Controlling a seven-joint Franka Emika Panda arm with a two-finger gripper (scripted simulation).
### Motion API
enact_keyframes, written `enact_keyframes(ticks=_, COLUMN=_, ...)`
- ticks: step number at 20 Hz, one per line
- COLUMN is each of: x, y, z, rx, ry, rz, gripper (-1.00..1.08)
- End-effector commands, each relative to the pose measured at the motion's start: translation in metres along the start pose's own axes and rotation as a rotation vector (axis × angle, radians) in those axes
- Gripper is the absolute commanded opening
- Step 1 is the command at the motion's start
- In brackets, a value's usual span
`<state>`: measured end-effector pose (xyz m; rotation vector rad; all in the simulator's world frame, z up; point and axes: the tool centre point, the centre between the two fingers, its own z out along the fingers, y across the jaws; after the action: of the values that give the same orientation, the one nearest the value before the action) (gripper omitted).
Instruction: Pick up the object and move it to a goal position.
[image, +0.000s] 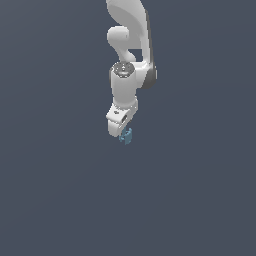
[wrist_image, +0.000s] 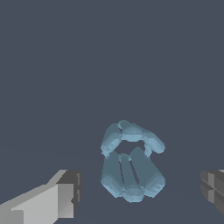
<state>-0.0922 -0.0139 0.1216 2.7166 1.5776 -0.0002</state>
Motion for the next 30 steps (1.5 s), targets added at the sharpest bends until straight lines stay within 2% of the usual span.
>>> enact_keyframes(ticks=1, x=0.0, y=-0.001, z=0.001, rx=0.0, ry=0.0, rz=-0.011, gripper=1.0)
enact_keyframes(ticks=7, x=0.0, y=-0.001, z=0.006, rx=0.0, ry=0.0, rz=-0.008, gripper=1.0)
enact_keyframes(ticks=16, x=-0.001, y=-0.002, z=0.043, rx=0.0, ry=0.001, rz=-0.011, gripper=1.0)
enact_keyframes(ticks=21, x=0.0, y=-0.002, z=0.051, rx=0.0, ry=0.0, rz=-0.012, gripper=1.0)
enact_keyframes(ticks=22, x=0.0, y=-0.002, z=0.051, rx=0.0, ry=0.0, rz=-0.012, gripper=-1.0)
enact_keyframes(ticks=30, x=0.0, y=-0.002, z=0.051, rx=0.0, ry=0.0, rz=-0.012, gripper=-1.0)
